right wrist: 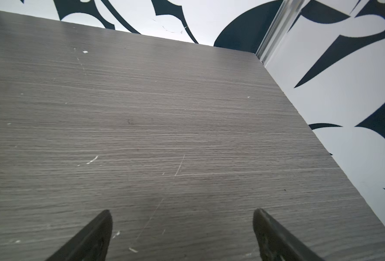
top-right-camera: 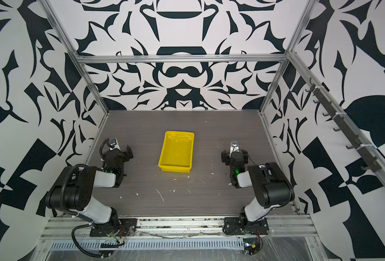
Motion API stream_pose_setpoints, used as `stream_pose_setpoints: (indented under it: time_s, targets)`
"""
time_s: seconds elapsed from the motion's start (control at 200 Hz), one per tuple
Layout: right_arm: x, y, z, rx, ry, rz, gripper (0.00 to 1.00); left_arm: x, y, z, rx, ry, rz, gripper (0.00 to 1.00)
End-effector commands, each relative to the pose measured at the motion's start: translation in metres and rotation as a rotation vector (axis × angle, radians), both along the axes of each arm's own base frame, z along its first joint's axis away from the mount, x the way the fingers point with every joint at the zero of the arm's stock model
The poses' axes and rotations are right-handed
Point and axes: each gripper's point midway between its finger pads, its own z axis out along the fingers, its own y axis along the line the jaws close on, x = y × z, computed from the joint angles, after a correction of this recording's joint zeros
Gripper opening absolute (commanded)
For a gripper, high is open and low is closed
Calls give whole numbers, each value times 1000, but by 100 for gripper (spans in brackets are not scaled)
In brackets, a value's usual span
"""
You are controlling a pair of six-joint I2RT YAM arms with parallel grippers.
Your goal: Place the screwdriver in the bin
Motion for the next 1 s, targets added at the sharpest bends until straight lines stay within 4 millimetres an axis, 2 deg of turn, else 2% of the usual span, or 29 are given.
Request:
stream_pose_setpoints:
  time_s: [0.0,0.995]
  targets:
    - [9,2,20,23,-56,8,100,2,1,6,-8,-17,2,100]
    - [8,4,21,24,-63,17,100,3,1,5,-24,-12,-6,100]
